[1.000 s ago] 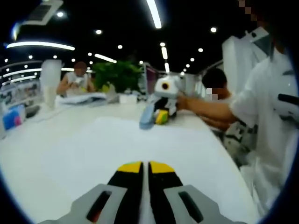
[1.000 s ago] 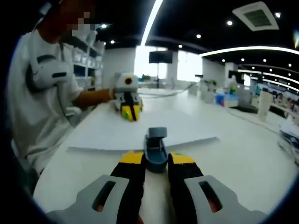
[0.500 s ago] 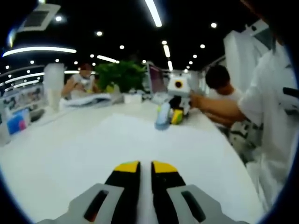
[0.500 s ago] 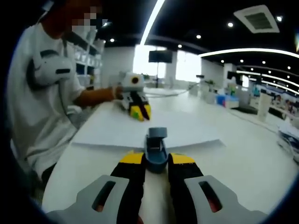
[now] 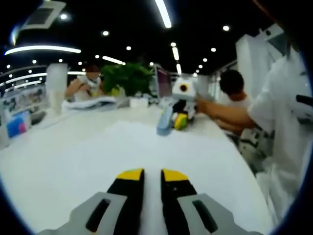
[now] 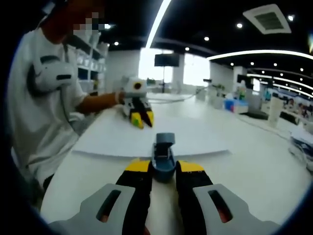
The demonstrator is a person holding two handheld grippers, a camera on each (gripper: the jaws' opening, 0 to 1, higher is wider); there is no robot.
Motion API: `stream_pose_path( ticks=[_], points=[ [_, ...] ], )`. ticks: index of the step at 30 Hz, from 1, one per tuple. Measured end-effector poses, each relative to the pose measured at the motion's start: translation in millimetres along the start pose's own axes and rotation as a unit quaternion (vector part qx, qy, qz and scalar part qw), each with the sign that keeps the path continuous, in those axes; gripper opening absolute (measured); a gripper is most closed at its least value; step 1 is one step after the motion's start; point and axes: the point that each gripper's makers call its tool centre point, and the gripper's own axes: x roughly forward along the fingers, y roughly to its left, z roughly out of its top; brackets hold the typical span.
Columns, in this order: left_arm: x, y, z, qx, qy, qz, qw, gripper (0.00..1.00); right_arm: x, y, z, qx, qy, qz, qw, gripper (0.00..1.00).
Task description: Pick up the paper insert the paper into the punch align the paper edges press the punch to punch holes
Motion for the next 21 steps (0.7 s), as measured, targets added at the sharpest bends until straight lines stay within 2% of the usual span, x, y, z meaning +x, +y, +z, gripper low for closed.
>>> stream_pose_path(
  ticks=[21],
  points=[
    [0.0,-1.4,0.5,0.007,-0.001,-0.004,1.0000,0.20,4.8,-35.1,-2.6,0.004,0.004,-0.007,1.0000,0.22]
  ],
)
